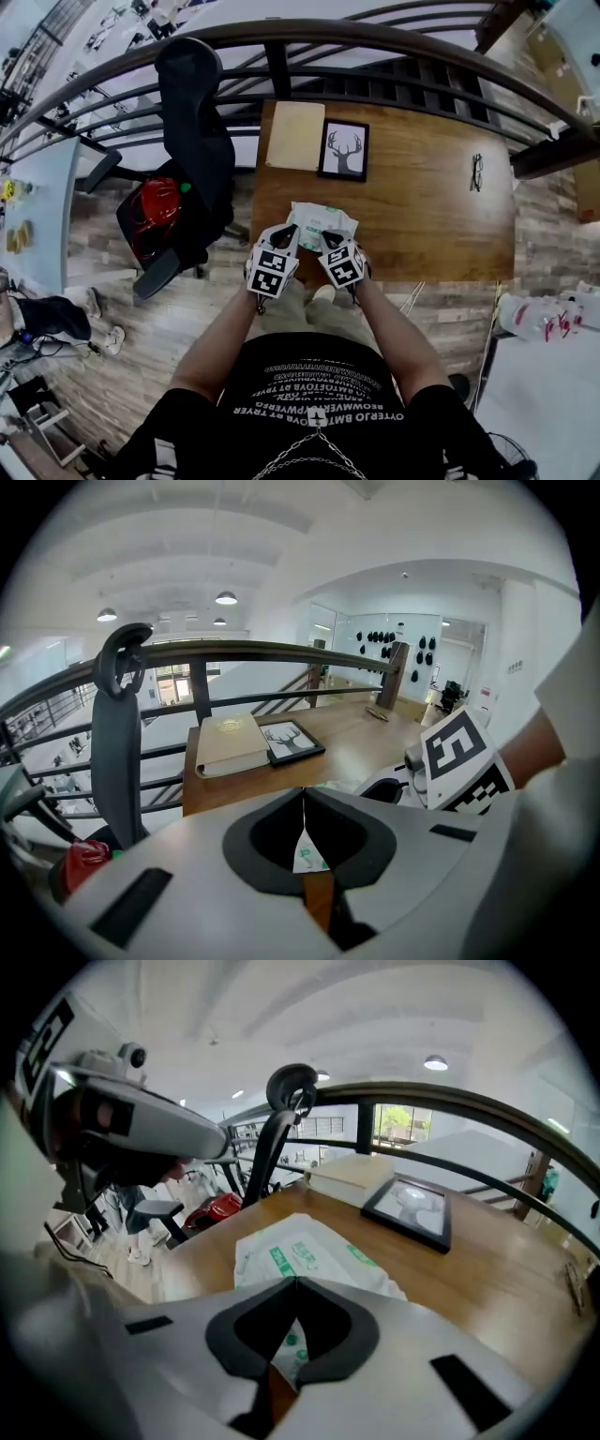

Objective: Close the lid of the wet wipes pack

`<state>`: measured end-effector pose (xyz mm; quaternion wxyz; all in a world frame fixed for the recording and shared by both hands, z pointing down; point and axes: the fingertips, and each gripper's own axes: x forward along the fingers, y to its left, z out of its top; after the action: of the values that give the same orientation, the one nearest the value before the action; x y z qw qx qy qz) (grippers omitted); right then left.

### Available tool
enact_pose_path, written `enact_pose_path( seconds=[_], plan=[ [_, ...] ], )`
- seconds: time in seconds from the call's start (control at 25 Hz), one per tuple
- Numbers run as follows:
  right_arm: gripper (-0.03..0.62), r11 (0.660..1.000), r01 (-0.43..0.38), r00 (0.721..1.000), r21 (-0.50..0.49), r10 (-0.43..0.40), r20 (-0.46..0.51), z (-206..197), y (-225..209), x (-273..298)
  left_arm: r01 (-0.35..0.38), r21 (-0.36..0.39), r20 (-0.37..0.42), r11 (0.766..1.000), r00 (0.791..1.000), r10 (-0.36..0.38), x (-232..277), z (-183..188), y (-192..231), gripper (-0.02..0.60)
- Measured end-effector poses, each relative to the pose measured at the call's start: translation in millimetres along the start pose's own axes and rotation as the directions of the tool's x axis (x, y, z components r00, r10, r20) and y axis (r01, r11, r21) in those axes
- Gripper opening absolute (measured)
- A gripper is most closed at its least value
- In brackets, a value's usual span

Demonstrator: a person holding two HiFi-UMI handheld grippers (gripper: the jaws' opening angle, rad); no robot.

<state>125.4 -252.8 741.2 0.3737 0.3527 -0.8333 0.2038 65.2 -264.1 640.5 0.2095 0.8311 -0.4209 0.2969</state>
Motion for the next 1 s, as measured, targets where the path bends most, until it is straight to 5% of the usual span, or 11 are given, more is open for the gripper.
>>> enact_pose_path(
  seconds=[0.52,0.76,1.0],
  plan=[
    [0.018,0.998,-0.046,0.997,0.053,0.042,0.058,3.8,11.0,3.7,-0.024,-0.01,0.007,1.0,1.0,0.025,-11.7,-0.5,8.3,0.028],
    [0.017,0.993,-0.011,0.964,0.117,-0.021,0.263,42.1,-10.1,-56.8,-0.071,0.034,0.162,0.997,0.985,0.064,-42.6,52.8,6.4,0.028],
    [0.015,0.99,0.059,0.914,0.131,-0.106,0.391,81.4,-35.3,-131.0,-0.13,0.025,0.337,0.991,0.935,0.114,-90.9,104.4,2.4,0.028]
  ],
)
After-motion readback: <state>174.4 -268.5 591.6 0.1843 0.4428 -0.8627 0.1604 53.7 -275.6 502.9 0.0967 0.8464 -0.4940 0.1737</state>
